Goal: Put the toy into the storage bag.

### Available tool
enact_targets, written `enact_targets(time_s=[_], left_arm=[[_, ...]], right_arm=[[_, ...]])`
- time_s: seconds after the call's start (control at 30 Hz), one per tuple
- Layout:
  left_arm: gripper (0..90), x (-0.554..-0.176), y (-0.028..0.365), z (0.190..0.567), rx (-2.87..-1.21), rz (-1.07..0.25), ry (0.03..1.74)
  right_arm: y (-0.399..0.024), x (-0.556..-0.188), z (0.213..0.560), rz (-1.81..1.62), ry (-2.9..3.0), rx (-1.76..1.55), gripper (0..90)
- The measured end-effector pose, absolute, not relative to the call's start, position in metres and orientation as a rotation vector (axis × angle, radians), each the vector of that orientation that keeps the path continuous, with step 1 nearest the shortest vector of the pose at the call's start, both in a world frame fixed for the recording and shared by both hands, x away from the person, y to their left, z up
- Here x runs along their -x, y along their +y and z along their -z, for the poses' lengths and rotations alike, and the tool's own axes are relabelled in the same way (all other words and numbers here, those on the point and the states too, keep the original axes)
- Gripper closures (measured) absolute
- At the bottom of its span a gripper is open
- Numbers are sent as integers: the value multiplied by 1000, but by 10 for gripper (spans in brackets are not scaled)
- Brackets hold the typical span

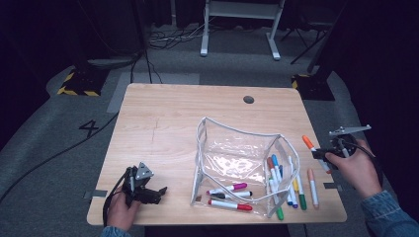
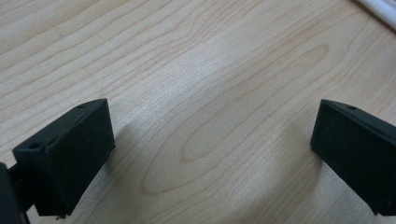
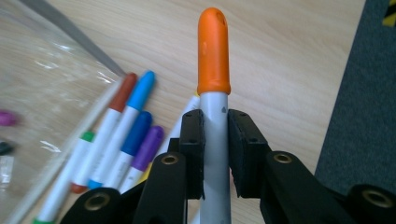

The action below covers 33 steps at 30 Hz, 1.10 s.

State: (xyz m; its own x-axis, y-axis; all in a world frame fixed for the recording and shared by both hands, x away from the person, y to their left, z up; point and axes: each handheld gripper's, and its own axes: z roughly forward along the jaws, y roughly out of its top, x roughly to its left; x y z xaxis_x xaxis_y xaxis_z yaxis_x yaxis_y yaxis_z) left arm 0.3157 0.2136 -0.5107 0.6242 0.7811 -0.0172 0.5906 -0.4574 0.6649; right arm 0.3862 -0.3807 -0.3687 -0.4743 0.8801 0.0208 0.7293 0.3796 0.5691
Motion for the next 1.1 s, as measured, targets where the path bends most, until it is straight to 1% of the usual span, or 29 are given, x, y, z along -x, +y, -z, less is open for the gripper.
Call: enact_targets(time_s=[0.03,0.07,0.33,0.6,0.9,1.1], left_arm=[[0,-316,214,511,-2206,-385,1070],[0,-316,214,511,-2206,-385,1070],[0,-316,214,511,-2206,-385,1070],[0,-316,214,511,-2206,-385,1070],[0,-316,214,511,-2206,-385,1070],[0,-316,214,511,-2206,-385,1070]], right_arm=[[-377,-384,361,-764,2361,-1398,772],[-377,-384,361,-764,2361,-1398,772],[-348,-373,309,-849,2411,-1229,772],[-310,-359,278,-945,2530,-1041,772],[-269,-344,259,-993,2630,-869,772],[-247,-338,257,-994,2694,-765,772]])
